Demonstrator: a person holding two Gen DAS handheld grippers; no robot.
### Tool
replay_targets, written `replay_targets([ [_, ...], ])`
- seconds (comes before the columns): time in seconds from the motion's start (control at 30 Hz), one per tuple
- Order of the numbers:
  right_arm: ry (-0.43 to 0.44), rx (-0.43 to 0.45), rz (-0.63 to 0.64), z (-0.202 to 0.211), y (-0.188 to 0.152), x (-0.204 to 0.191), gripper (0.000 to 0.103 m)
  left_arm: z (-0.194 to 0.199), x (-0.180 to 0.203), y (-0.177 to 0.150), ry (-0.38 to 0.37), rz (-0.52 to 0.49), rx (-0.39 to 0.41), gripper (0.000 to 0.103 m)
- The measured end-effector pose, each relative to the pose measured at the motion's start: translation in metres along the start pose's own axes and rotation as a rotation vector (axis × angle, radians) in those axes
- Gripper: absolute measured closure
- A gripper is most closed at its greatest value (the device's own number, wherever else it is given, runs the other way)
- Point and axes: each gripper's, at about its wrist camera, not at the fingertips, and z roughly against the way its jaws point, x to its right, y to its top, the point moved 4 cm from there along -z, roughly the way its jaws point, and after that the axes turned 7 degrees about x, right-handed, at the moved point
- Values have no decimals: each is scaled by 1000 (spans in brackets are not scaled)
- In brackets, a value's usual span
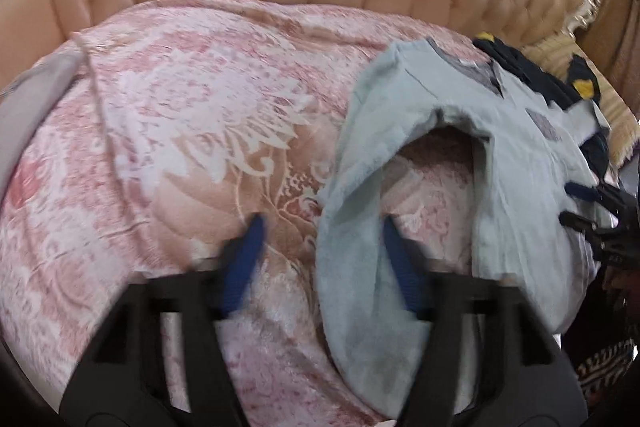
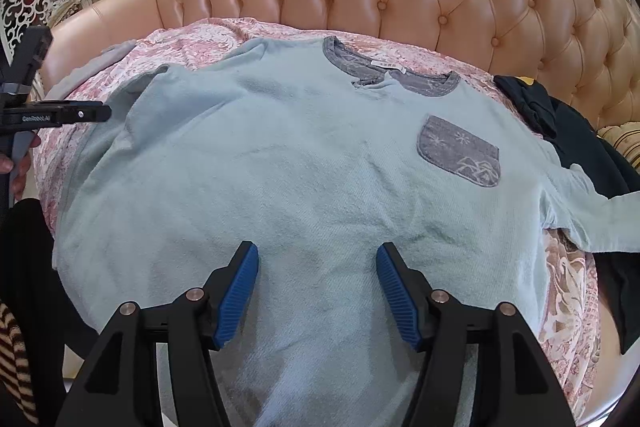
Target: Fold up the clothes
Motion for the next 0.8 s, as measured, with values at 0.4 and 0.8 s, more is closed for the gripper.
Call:
replay_targets([
  [0.4, -8, 0, -3, -2, 1, 0, 36, 3, 12, -16, 21, -61, -20, 95],
  [0.8, -6, 8, -5, -1, 1, 2, 33, 53, 41, 38, 227, -347, 47, 99],
])
